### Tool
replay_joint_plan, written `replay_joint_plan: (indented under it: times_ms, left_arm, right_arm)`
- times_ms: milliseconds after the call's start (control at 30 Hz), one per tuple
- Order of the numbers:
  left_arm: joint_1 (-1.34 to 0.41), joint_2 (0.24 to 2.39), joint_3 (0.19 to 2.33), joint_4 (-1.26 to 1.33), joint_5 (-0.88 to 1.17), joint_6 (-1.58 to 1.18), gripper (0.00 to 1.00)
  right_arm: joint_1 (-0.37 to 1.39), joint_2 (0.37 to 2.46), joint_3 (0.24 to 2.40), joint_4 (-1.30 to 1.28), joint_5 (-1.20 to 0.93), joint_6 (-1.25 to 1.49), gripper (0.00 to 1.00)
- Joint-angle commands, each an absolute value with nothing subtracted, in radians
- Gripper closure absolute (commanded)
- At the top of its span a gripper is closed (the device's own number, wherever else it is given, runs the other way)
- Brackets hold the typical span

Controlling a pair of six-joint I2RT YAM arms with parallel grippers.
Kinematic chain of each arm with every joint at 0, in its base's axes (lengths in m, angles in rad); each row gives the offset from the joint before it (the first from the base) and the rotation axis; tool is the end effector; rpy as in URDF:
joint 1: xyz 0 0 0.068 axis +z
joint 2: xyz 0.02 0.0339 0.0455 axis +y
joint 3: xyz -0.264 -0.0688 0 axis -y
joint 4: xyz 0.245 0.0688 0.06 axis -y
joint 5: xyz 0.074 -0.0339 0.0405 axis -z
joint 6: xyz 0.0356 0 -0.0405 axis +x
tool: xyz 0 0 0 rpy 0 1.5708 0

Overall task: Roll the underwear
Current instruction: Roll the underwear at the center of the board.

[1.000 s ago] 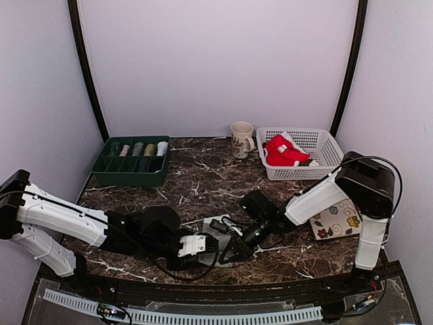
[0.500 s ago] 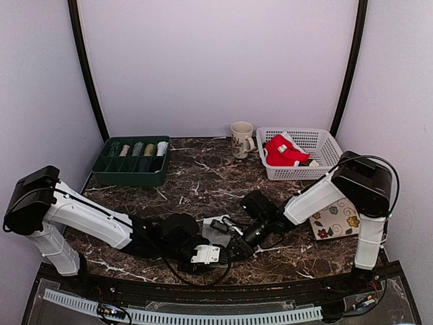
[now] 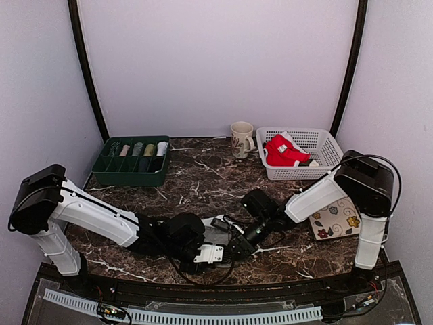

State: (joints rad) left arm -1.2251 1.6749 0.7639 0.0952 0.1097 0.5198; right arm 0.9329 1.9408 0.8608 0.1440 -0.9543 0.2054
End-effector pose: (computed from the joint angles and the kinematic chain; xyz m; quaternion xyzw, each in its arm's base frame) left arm 0.1048 -0.3024 0.1396 0.7239 0.5813 -0.1749 0.3278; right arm 0.1791 0.2904 0.0957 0.4342 -0.7377 -0.5169 0.0016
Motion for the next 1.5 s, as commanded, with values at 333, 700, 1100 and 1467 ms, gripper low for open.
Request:
replay_joint_plan:
  times_ms: [333,700,1100,1467]
  left_arm:
    - [-1.037,1.744,0.880,-0.262,0.683,0.269,0.88]
    - [-0.879,1.964,0.964,-0.327,1.061,0.254,0.88]
    - [-0.829,2.055,1.019,-0.339,1.119,0.288,0.84]
    - [-0.821,2.066,1.017,-0.330,1.122,0.287,0.81]
  right_arm:
    - [0.936,1.440,0.606,0.116,-0.512,0.116,0.46]
    - [1.205,1.324,0.592,0.117,-0.204,-0.047,0.50]
    - [1.302,1.585,0.739,0.231,-0.080,-0.229,0.51]
    - [1.309,1.723,0.761,0.240,-0.053,-0.266,0.62]
